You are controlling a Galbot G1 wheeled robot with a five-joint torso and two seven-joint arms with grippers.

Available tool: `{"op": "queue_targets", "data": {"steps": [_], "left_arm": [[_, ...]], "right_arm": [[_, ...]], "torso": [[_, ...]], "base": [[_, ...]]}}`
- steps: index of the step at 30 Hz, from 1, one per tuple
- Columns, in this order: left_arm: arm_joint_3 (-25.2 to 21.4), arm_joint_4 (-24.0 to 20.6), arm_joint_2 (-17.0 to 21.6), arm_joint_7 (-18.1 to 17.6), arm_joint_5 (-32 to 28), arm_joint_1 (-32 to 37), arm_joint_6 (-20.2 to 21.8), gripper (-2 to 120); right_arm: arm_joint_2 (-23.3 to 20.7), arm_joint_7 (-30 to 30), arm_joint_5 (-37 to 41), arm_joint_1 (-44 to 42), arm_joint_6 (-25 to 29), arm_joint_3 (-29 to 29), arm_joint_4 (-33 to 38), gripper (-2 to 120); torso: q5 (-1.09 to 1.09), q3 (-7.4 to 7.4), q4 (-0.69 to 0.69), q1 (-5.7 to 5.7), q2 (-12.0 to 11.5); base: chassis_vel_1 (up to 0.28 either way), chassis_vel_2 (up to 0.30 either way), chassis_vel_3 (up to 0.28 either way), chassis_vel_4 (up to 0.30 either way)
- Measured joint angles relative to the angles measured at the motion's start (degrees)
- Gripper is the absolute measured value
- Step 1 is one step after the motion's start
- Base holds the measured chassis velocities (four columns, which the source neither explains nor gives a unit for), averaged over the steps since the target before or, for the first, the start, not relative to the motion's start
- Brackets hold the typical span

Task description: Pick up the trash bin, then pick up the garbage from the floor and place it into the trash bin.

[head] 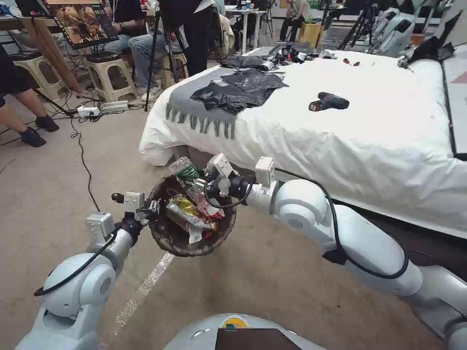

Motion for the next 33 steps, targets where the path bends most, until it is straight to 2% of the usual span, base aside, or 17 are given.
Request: {"op": "queue_targets", "data": {"steps": [14, 23, 24, 28, 29, 33], "left_arm": [[0.0, 0.0, 0.2, 0.1, -0.1, -0.1, 0.0, 2], [0.0, 0.2, 0.2, 0.1, -0.2, -0.3, -0.1, 2], [0.0, 0.2, 0.2, 0.1, -0.2, -0.3, -0.1, 2], [0.0, 0.2, 0.2, 0.1, -0.3, -0.2, -0.1, 2], [0.0, 0.2, 0.2, 0.1, -0.3, -0.2, -0.1, 2], [0.0, 0.2, 0.3, 0.1, -0.3, -0.3, -0.1, 2]], "right_arm": [[0.3, -0.4, -1.4, -0.1, -0.5, -1.4, -0.7, 28], [0.5, -0.3, -2.1, 0.2, -0.8, -1.7, -0.7, 66], [0.5, -0.3, -2.1, 0.2, -0.8, -1.7, -0.7, 66], [0.3, -0.3, -2.2, 0.2, -0.8, -1.7, -0.8, 84], [0.3, -0.3, -2.2, 0.2, -0.8, -1.7, -0.8, 84], [0.3, -0.1, -2.2, 0.2, -0.8, -1.5, -0.7, 99]], "torso": [[0.00, 0.00, 0.00, 0.00, 0.0], [0.01, 0.00, 0.00, 0.00, 0.0], [0.01, 0.00, 0.00, 0.00, 0.0], [0.01, 0.00, 0.00, 0.00, 0.0], [0.01, 0.00, 0.00, 0.00, 0.0], [0.01, 0.00, 0.00, 0.00, 0.0]], "base": [[0.000, 0.000, 0.000, 0.000], [0.000, 0.000, 0.000, 0.000], [0.000, 0.000, 0.000, 0.000], [0.000, 0.000, 0.000, 0.000], [0.000, 0.000, 0.000, 0.000], [0.000, 0.000, 0.000, 0.000]]}}
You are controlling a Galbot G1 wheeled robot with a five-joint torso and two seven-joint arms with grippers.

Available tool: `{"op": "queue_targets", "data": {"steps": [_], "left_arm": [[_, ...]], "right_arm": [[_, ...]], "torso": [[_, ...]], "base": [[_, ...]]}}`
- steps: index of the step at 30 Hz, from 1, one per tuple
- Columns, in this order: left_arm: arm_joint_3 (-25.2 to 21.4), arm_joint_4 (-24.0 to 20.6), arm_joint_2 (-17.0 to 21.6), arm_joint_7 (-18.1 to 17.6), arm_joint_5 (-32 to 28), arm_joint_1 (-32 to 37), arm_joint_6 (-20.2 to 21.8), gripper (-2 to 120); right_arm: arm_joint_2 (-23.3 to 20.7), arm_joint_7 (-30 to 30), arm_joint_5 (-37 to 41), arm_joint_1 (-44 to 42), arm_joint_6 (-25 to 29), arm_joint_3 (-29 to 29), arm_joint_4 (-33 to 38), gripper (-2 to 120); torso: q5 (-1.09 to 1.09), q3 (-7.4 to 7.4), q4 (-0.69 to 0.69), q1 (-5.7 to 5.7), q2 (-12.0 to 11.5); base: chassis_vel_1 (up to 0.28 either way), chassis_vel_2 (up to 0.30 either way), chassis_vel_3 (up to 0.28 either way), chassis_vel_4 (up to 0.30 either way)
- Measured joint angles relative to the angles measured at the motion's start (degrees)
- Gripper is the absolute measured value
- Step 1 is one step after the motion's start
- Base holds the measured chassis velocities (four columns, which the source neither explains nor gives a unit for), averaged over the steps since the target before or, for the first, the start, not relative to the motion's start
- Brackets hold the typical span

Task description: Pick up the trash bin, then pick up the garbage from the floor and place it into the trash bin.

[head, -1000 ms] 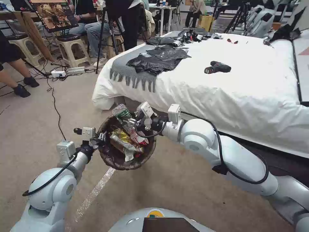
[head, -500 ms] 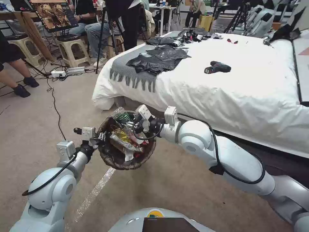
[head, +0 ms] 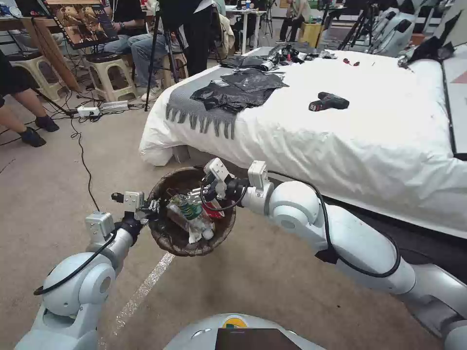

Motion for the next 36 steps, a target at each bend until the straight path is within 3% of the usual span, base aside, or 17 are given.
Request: {"op": "queue_targets", "data": {"steps": [19, 27, 30, 36], "left_arm": [[0.0, -0.1, -0.2, 0.0, 0.0, 0.1, 0.0, 2], [0.0, -0.1, -0.2, 0.0, 0.0, 0.1, 0.0, 2], [0.0, -0.1, -0.2, -0.1, 0.0, 0.1, 0.0, 2], [0.0, 0.1, -0.3, -0.1, 0.1, -0.1, 0.0, 2]], "right_arm": [[-0.5, 0.7, 1.1, -0.7, 0.0, 2.0, 1.4, 100], [-0.9, 1.6, 3.3, -2.3, 0.4, 5.3, 3.1, 100], [-1.7, 1.7, 4.1, -3.1, 1.2, 7.1, 4.5, 100], [-7.8, 2.0, 2.6, -7.4, 7.1, 11.1, 6.8, 100]], "torso": [[0.00, 0.00, 0.00, 0.00, 0.0], [0.00, 0.00, 0.00, 0.00, 0.0], [0.00, 0.00, 0.00, 0.00, 0.0], [0.00, 0.00, -0.01, 0.00, 0.0]], "base": [[0.000, 0.000, 0.000, 0.000], [0.000, 0.000, 0.000, 0.000], [0.000, 0.000, 0.000, 0.000], [0.000, 0.000, 0.000, 0.000]]}}
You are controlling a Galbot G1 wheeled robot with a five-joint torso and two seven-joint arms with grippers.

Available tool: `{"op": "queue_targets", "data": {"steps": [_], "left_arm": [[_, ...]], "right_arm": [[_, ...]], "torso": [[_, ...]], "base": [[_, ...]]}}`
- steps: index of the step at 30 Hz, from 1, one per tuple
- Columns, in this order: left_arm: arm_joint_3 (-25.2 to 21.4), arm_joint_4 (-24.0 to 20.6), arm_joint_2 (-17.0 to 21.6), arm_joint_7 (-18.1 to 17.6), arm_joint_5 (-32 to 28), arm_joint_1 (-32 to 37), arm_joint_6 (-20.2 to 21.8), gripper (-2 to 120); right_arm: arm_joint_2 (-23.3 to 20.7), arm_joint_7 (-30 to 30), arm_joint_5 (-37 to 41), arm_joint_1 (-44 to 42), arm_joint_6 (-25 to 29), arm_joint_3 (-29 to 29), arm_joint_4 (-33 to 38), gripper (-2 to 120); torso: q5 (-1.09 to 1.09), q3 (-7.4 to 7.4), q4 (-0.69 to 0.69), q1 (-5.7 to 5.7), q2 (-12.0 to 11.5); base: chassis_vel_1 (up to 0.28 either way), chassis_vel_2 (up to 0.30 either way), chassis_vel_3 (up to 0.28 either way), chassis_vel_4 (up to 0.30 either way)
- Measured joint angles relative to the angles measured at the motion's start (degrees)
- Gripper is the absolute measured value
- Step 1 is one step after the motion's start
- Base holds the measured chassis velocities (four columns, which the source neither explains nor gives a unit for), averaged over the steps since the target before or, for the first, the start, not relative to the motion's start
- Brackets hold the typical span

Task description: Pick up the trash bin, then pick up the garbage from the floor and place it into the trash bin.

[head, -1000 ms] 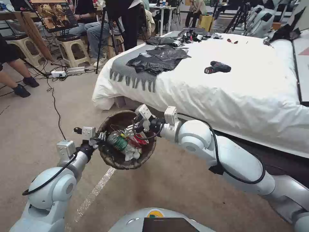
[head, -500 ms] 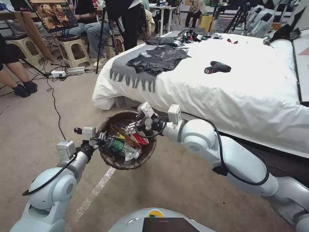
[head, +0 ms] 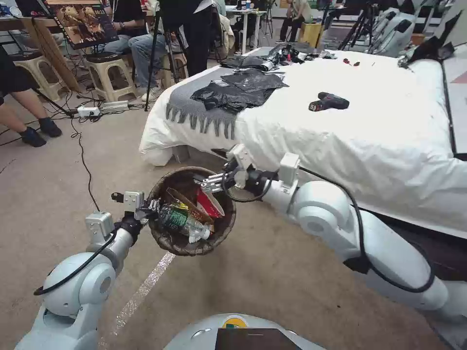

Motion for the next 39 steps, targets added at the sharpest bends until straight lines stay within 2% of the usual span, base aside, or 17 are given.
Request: {"op": "queue_targets", "data": {"steps": [3, 6, 8, 12, 14, 17, 18, 21, 23, 26, 28, 31, 33, 35, 36, 39], "left_arm": [[-0.3, 0.3, -0.2, 0.0, 0.0, 0.0, 0.0, 2], [-0.5, 0.6, -0.2, 0.1, 0.1, 0.0, -0.1, 2], [-0.6, 0.6, -0.3, 0.1, 0.1, 0.0, -0.1, 2], [-1.0, 0.5, -0.4, 0.2, 0.1, 0.2, -0.3, 2], [-1.0, 0.5, -0.4, 0.3, 0.1, 0.3, -0.3, 2], [-1.2, 0.3, -0.3, 0.4, 0.1, 0.7, -0.4, 2], [-1.2, 0.3, -0.3, 0.4, 0.1, 0.7, -0.4, 2], [-1.2, 0.3, -0.3, 0.6, 0.1, 0.8, -0.5, 2], [-1.2, 0.3, -0.3, 0.6, 0.1, 0.8, -0.5, 2], [-1.5, 0.6, 0.1, 1.1, 0.2, 1.1, -0.7, 2], [-1.7, 0.6, 0.3, 1.1, 0.2, 1.2, -0.7, 2], [-2.1, 0.7, 1.0, 1.5, 0.1, 1.5, -0.7, 2], [-2.2, 0.8, 1.1, 1.5, 0.0, 1.5, -0.7, 2], [-2.2, 1.0, 1.4, 1.5, -0.1, 1.5, -0.8, 2], [-2.2, 1.0, 1.4, 1.5, -0.1, 1.5, -0.8, 2], [-2.3, 1.0, 2.0, 1.5, -0.5, 1.4, -0.8, 2]], "right_arm": [[-3.0, 1.7, -3.6, -4.4, 3.1, 2.6, 1.1, 100], [-3.9, 3.6, -6.6, -8.4, 5.2, 5.4, 1.4, 100], [-3.9, 4.3, -7.4, -10.3, 5.6, 6.7, 1.6, 100], [-2.5, 5.0, -12.9, -23.0, 8.3, 17.0, 1.9, 100], [-2.3, 4.8, -13.6, -24.3, 8.7, 17.9, 1.9, 100], [1.3, 2.3, -19.8, -35.7, 12.4, 26.7, 2.5, 100], [1.3, 2.3, -19.8, -35.7, 12.4, 26.7, 2.5, 100], [7.4, -1.0, -26.0, -44.6, 15.2, 32.8, 2.7, 100], [8.5, -1.3, -27.2, -45.8, 15.8, 33.3, 2.6, 100], [17.7, -3.9, -36.5, -53.6, 20.7, 36.9, 1.9, 100], [19.4, -4.3, -38.1, -54.9, 21.7, 37.4, 1.9, 100], [26.1, -4.7, -43.7, -59.6, 25.1, 39.0, 1.8, 100], [27.1, -4.7, -44.5, -60.3, 25.6, 39.2, 1.8, 100], [30.6, -4.5, -47.4, -62.3, 27.4, 40.2, 1.7, 100], [30.6, -4.5, -47.4, -62.3, 27.4, 40.2, 1.7, 100], [34.9, -4.3, -50.4, -64.8, 29.3, 41.6, 2.2, 100]], "torso": [[0.01, 0.00, 0.01, 0.00, 0.0], [0.00, 0.00, 0.02, 0.00, 0.0], [0.01, 0.00, 0.01, 0.00, 0.0], [0.01, 0.00, 0.00, 0.00, 0.0], [0.01, 0.00, 0.01, 0.00, 0.0], [-0.01, 0.00, 0.01, 0.00, 0.0], [-0.01, 0.00, 0.01, 0.00, 0.0], [0.00, 0.00, -0.01, 0.00, 0.0], [0.00, 0.00, -0.02, 0.00, 0.0], [-0.01, 0.00, 0.01, 0.00, 0.0], [-0.01, 0.00, 0.01, 0.00, 0.0], [-0.01, -0.01, 0.01, 0.00, 0.0], [-0.01, 0.00, 0.01, 0.00, 0.0], [-0.02, 0.00, 0.02, 0.00, 0.0], [-0.02, 0.00, 0.02, 0.00, 0.0], [-0.02, 0.00, 0.01, 0.00, 0.0]], "base": [[0.000, 0.000, 0.000, 0.000], [0.000, 0.000, 0.000, 0.000], [0.000, 0.000, 0.000, 0.000], [0.000, 0.000, 0.000, 0.000], [0.000, 0.000, 0.000, 0.000], [0.000, 0.000, 0.000, 0.000], [0.000, 0.000, 0.000, 0.000], [0.000, 0.000, 0.000, 0.000], [0.000, 0.000, 0.000, 0.000], [0.000, 0.000, 0.000, 0.000], [0.000, 0.000, 0.000, 0.000], [0.000, 0.000, 0.000, 0.000], [0.000, 0.000, 0.000, 0.000], [0.000, 0.000, 0.000, 0.000], [0.000, 0.000, 0.000, 0.000], [0.000, 0.000, 0.000, 0.000]]}}
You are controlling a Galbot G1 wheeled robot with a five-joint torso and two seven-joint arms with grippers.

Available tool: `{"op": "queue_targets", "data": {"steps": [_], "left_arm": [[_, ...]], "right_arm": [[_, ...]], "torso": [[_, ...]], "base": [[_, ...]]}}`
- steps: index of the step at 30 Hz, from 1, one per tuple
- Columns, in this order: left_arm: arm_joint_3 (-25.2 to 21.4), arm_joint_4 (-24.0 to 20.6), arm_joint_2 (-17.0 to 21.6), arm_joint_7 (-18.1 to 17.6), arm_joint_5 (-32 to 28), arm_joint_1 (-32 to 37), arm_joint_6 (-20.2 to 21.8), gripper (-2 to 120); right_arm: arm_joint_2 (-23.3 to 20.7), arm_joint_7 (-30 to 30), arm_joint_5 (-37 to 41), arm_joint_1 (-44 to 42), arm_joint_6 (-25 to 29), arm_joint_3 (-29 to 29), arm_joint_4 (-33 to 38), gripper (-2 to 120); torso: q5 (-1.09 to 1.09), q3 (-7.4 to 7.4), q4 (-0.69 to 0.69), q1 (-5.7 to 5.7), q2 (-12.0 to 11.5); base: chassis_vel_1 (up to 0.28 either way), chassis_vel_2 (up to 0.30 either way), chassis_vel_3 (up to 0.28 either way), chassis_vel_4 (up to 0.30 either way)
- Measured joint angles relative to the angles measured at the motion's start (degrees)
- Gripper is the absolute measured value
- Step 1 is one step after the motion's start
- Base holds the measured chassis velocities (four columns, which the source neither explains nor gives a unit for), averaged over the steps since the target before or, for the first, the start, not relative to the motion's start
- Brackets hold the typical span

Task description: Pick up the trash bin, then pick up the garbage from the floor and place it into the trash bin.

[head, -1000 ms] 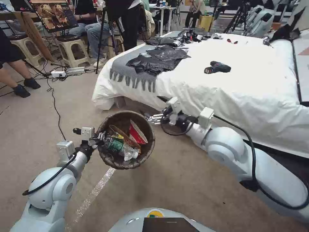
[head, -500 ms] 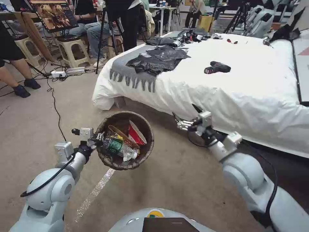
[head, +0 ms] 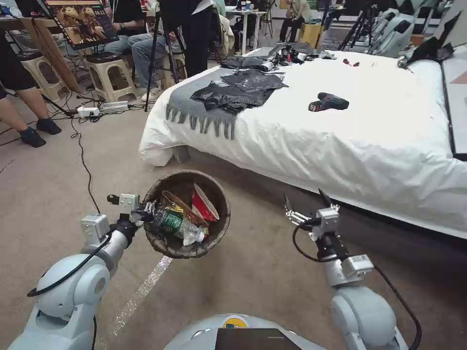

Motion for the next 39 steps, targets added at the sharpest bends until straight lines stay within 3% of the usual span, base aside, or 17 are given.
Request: {"op": "queue_targets", "data": {"steps": [12, 39], "left_arm": [[-0.8, 0.0, -0.1, 0.1, -0.2, 0.7, 0.0, 2], [-1.8, -0.4, -0.8, 0.3, 0.1, 1.8, 0.3, 2]], "right_arm": [[6.8, 0.5, -2.5, -5.1, 2.9, 2.7, 2.5, 100], [5.7, 1.1, -0.4, -5.3, 1.8, 3.3, 2.9, 100]], "torso": [[0.01, 0.00, 0.00, 0.00, 0.0], [0.02, 0.01, 0.00, 0.00, 0.0]], "base": [[0.000, 0.000, 0.000, 0.000], [0.000, 0.000, 0.000, 0.000]]}}
